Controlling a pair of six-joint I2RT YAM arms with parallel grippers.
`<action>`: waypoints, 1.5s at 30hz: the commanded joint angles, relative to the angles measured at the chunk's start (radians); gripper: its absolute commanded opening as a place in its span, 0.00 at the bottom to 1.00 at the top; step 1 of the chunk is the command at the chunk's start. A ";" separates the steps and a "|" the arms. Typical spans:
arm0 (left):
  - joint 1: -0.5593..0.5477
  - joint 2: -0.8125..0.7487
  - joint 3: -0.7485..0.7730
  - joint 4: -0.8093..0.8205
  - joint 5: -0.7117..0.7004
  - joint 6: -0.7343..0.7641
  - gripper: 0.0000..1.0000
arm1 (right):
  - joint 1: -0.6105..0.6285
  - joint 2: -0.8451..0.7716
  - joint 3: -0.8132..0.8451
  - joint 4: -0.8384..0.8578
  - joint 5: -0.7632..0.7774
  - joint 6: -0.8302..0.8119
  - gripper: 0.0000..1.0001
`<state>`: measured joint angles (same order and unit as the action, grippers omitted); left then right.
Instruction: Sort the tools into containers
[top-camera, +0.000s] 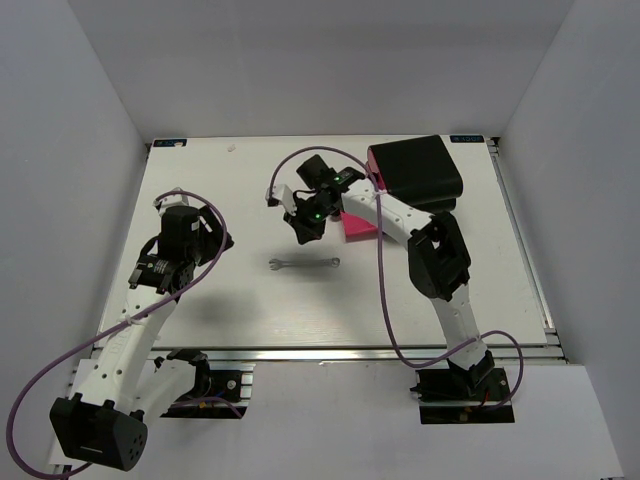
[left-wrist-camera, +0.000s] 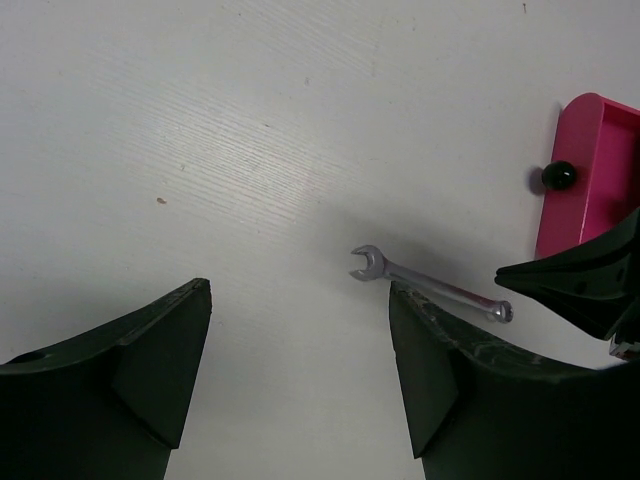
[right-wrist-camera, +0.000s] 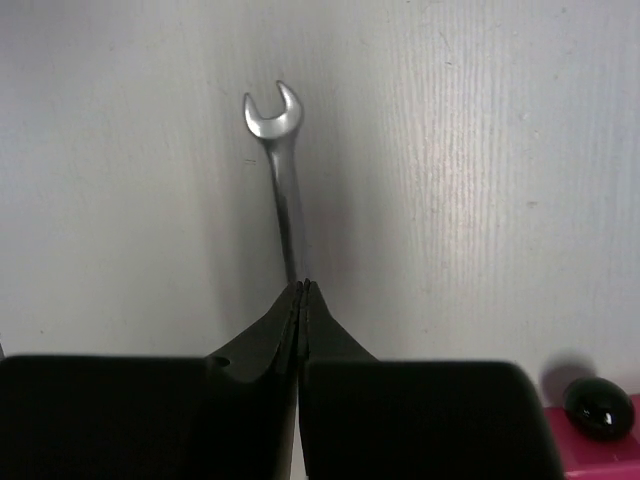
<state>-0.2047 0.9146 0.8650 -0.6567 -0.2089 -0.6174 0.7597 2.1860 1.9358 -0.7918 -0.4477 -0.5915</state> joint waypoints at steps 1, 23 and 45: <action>0.004 -0.016 -0.001 0.023 0.013 -0.010 0.81 | -0.045 -0.051 0.014 -0.014 -0.013 -0.016 0.00; 0.004 0.013 -0.012 0.032 0.028 -0.024 0.81 | 0.079 0.038 -0.178 0.131 0.187 0.021 0.68; 0.005 0.021 -0.003 0.032 0.000 -0.019 0.81 | 0.099 0.005 -0.408 0.229 0.339 -0.063 0.38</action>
<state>-0.2047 0.9539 0.8577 -0.6418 -0.1932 -0.6365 0.8505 2.1601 1.6279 -0.5320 -0.1871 -0.6174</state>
